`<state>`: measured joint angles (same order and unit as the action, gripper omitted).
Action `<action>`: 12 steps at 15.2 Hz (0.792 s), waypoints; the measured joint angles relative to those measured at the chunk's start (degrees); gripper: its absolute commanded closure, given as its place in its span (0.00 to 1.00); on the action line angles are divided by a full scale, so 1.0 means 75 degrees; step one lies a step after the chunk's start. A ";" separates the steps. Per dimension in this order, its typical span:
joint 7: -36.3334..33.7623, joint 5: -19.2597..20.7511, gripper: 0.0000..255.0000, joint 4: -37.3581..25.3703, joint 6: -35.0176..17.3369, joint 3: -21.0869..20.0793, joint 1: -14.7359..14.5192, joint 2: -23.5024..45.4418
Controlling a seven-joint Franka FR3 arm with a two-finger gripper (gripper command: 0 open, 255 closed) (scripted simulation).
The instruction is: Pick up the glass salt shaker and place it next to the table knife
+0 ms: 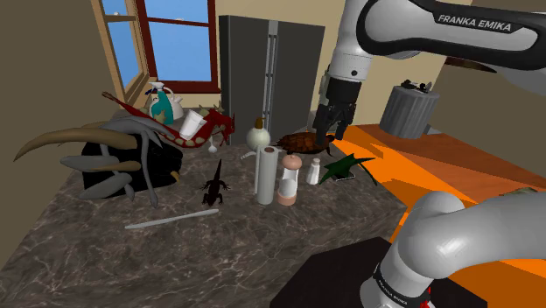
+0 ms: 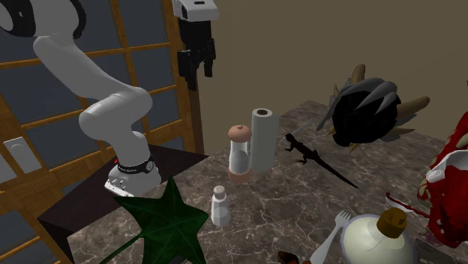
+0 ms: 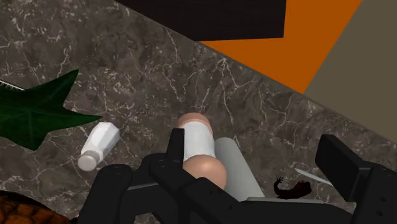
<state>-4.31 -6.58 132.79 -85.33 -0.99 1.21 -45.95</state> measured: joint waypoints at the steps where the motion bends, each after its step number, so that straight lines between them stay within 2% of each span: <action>1: 0.0000 0.0000 0.00 0.0000 0.0000 0.0000 0.0000 0.0000; 9: 0.1207 0.0620 0.00 0.0633 -0.1169 0.0869 0.0244 0.0621; 12: 0.1734 0.0831 0.00 0.0597 -0.1744 0.1260 0.0326 0.1256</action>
<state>8.69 -0.35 137.27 -98.41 8.46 3.65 -36.52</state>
